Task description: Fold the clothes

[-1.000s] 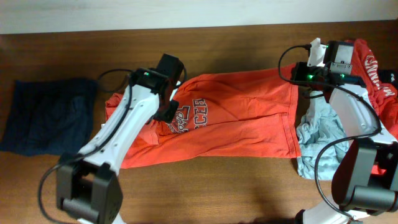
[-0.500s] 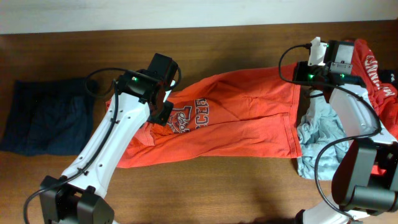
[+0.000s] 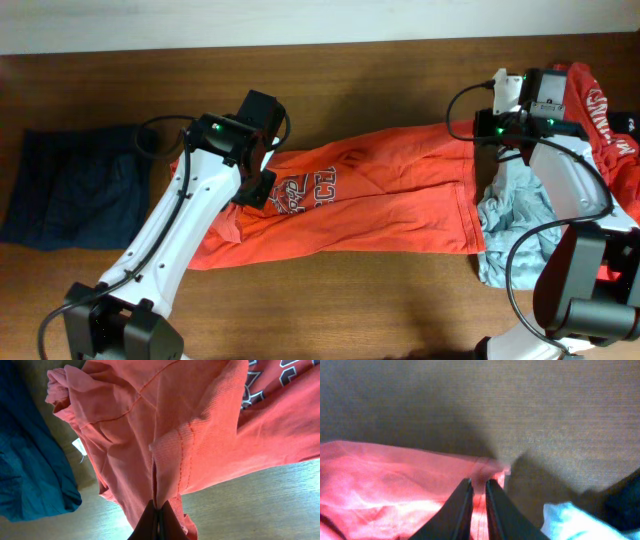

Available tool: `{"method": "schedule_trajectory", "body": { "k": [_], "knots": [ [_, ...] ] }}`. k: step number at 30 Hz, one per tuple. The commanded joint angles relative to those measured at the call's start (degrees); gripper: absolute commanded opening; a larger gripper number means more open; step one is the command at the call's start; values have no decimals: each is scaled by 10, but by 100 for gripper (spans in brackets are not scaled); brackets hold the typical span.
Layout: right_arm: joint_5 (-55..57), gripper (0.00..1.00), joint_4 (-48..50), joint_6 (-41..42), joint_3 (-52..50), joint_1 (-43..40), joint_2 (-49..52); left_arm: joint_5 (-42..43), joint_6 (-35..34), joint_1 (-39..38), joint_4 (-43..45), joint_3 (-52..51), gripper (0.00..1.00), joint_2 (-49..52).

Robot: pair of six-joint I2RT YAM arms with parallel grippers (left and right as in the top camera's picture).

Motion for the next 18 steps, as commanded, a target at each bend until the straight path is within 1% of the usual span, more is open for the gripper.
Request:
{"method": "schedule_trajectory", "body": {
  "k": [1,3,4,7,8,9,10,12,13,14,18],
  "knots": [
    [-24,13,47,4,6,-2,2,-8,-6,9,-2,14,1,-12],
    [-35,14,49,4,6,-2,2,-7,-9,17,-4,14,0,-12],
    [-52,13,39,4,6,-2,2,-7,-12,20,-6,14,1,-12],
    [-53,14,21,5,6,-2,2,-7,-13,26,-8,14,1,-12],
    [-53,19,21,9,6,-2,2,-5,-13,27,-6,14,1,-12],
    [-50,37,19,25,6,-2,4,-1,-12,27,-1,14,1,-12],
    [-47,41,19,46,6,-2,10,3,-12,27,3,14,1,-12],
    [-47,45,22,77,6,-3,30,3,-12,27,3,14,0,-12],
    [-47,49,28,93,6,-3,50,3,-12,28,3,14,1,-12],
    [-47,50,34,97,6,-3,68,3,-12,28,3,14,1,-12],
    [-62,51,92,112,6,-3,126,3,-12,28,2,14,1,-12]
  ]
}}
